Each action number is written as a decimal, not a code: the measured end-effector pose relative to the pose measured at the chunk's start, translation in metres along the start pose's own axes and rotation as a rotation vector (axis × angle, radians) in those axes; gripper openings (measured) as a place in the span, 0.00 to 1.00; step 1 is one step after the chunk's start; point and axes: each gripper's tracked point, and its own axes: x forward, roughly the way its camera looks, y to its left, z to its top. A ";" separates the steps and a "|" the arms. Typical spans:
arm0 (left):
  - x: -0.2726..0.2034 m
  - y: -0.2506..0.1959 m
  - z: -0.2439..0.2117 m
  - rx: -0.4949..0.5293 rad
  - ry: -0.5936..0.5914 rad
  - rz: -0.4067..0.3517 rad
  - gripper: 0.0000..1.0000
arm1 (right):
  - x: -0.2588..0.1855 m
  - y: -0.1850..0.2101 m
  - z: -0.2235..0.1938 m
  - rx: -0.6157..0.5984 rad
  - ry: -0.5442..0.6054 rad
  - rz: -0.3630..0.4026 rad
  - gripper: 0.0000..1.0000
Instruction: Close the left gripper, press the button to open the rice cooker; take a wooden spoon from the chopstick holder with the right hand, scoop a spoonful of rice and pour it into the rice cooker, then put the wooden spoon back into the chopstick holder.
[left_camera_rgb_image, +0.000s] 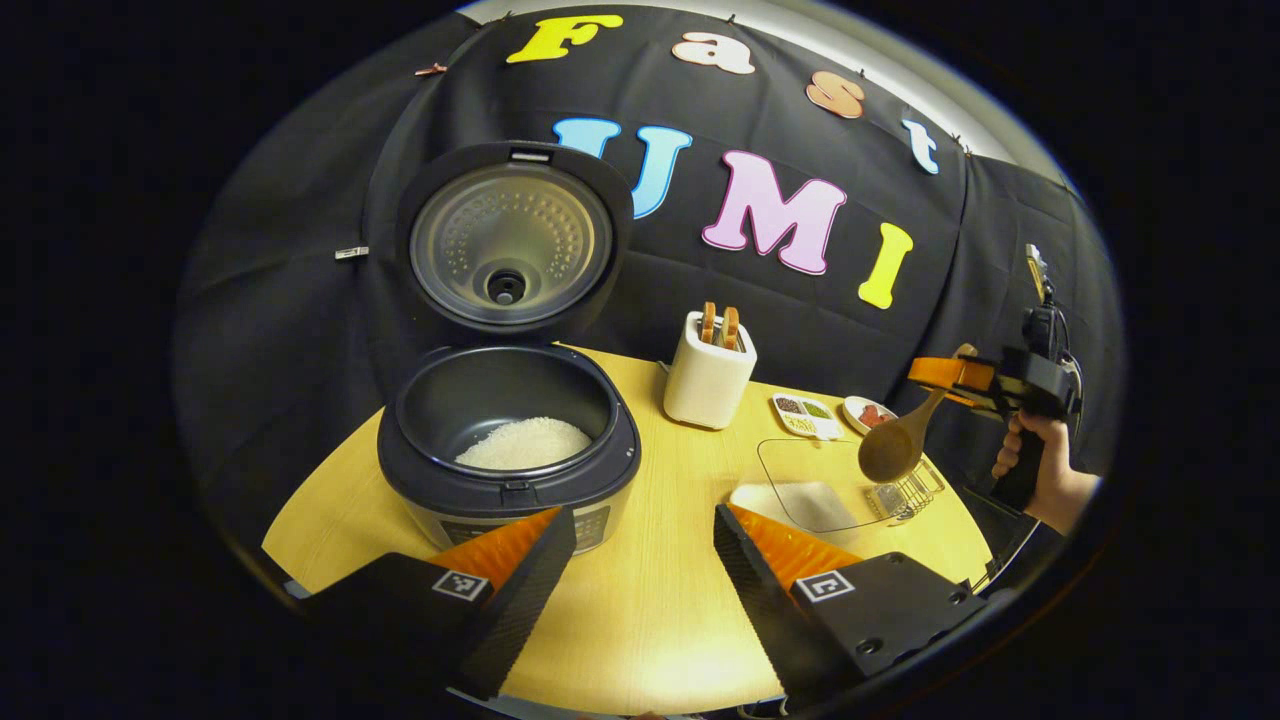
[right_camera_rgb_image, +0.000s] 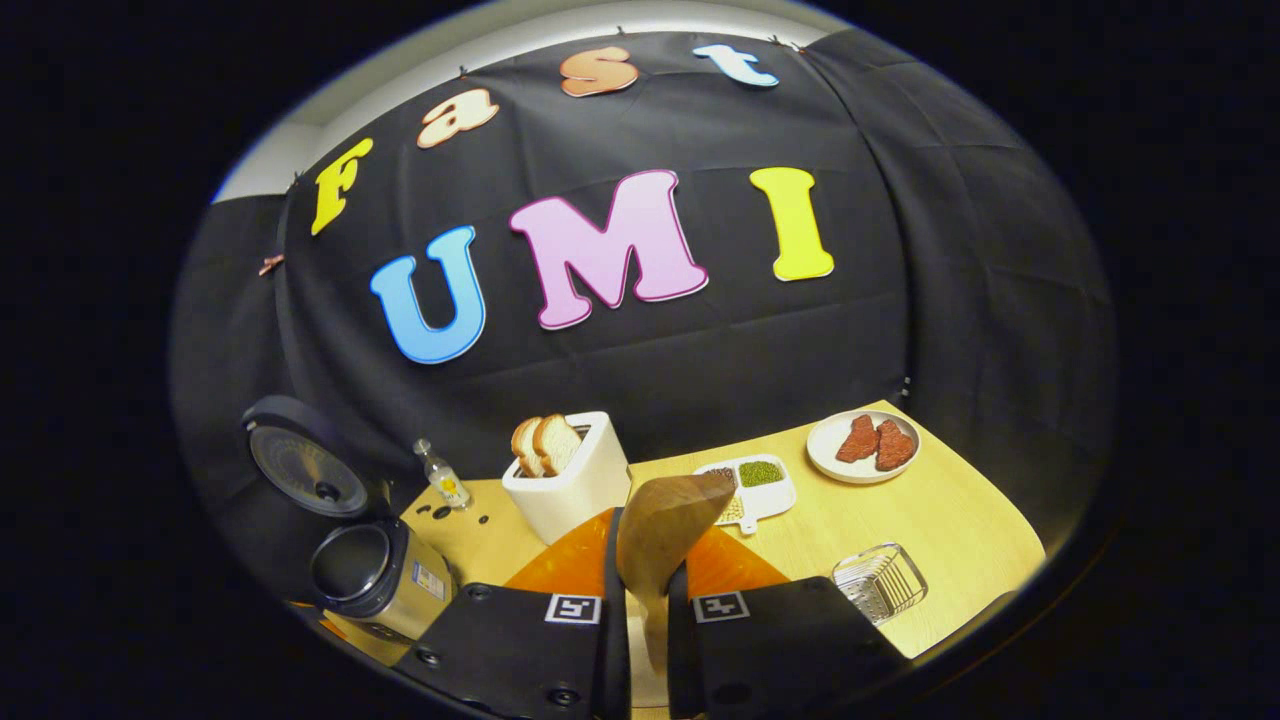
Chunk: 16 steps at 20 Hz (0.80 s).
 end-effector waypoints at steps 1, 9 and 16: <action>0.001 0.002 -0.002 0.003 0.000 -0.004 0.96 | 0.007 0.002 -0.009 -0.020 0.012 0.002 0.19; 0.016 0.012 -0.036 -0.006 0.055 -0.027 0.96 | 0.031 -0.003 -0.064 -0.235 0.039 -0.025 0.19; 0.018 0.025 -0.041 -0.036 0.063 -0.009 0.96 | 0.017 0.033 -0.107 -0.193 0.104 0.033 0.19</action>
